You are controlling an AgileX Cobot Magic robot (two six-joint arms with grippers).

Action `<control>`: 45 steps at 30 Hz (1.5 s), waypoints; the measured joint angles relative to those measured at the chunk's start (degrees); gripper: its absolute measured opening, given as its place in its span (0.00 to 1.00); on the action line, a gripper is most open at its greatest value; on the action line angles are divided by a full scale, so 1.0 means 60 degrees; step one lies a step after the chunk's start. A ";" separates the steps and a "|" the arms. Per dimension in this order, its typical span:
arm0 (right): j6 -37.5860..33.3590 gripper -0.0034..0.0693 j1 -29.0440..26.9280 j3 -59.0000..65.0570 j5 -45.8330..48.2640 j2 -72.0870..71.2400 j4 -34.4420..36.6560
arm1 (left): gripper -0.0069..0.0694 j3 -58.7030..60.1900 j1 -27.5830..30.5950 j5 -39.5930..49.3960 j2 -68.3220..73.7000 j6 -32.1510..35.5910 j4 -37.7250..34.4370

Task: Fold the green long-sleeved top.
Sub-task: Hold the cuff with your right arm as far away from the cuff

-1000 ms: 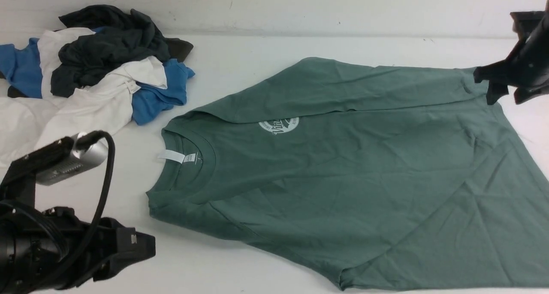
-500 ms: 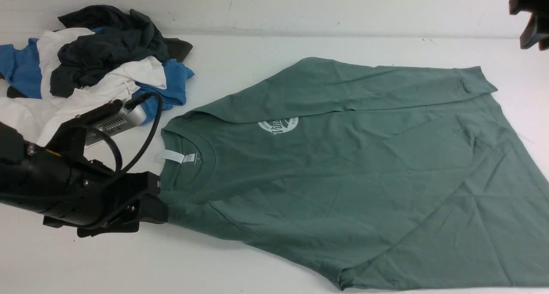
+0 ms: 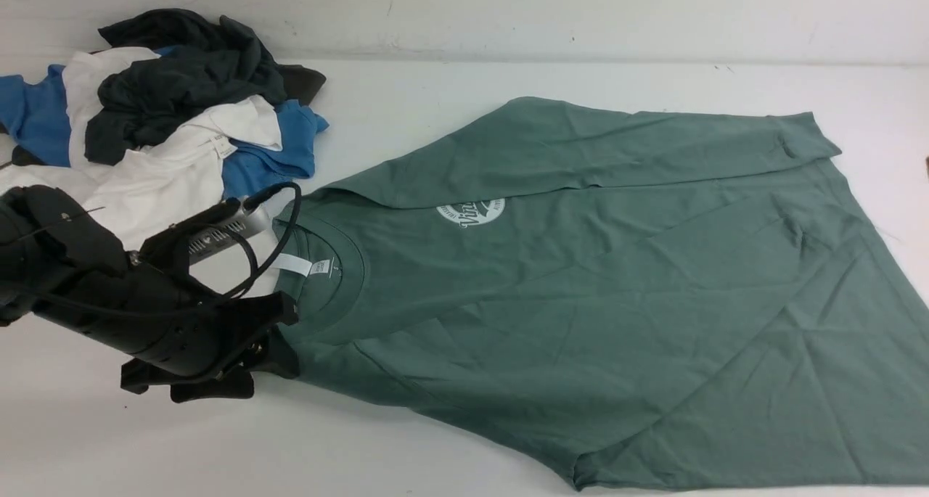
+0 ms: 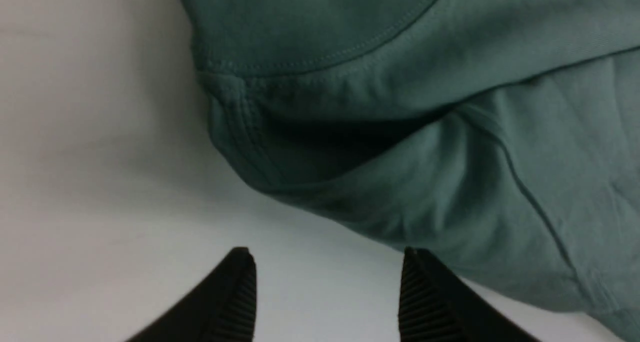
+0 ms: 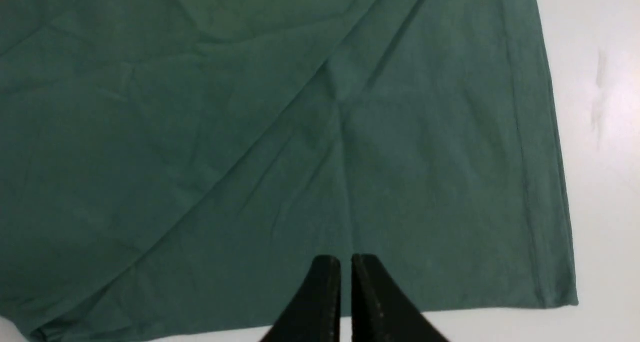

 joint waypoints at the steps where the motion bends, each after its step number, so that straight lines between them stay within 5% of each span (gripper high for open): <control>1: -0.0080 0.08 0.0000 0.0117 0.0000 -0.0009 0.0017 | 0.57 -0.0024 0.0000 -0.0037 0.0175 -0.0041 -0.0212; 16: -0.1319 0.08 0.0000 0.0174 -0.0036 -0.0009 0.1121 | 0.57 -0.0118 0.0000 -0.0834 0.0450 -0.0113 -0.1480; 20: -0.1534 0.08 0.0000 0.0174 -0.0038 -0.0009 0.1343 | 0.46 -0.0118 0.0000 -0.0844 0.0450 -0.0113 -0.1454; 25: -0.1565 0.08 0.0000 0.0174 -0.0038 -0.0019 0.1364 | 0.17 -0.0096 0.0000 -0.0882 0.0450 -0.0197 -0.0750; 28: -0.1565 0.08 0.0000 0.0274 -0.0064 -0.0074 0.1368 | 0.12 0.0047 0.0000 -0.0882 0.0450 -0.0211 -0.0622; 38: -0.1517 0.08 0.0000 0.2095 -0.0111 -0.2237 0.0688 | 0.11 0.1784 0.0080 -0.1040 -0.0443 -0.0096 0.0484; 45: -0.1439 0.08 0.0000 0.2386 0.0044 -0.4904 0.0779 | 0.11 0.2874 0.0807 0.0238 -0.2445 -0.0585 0.2612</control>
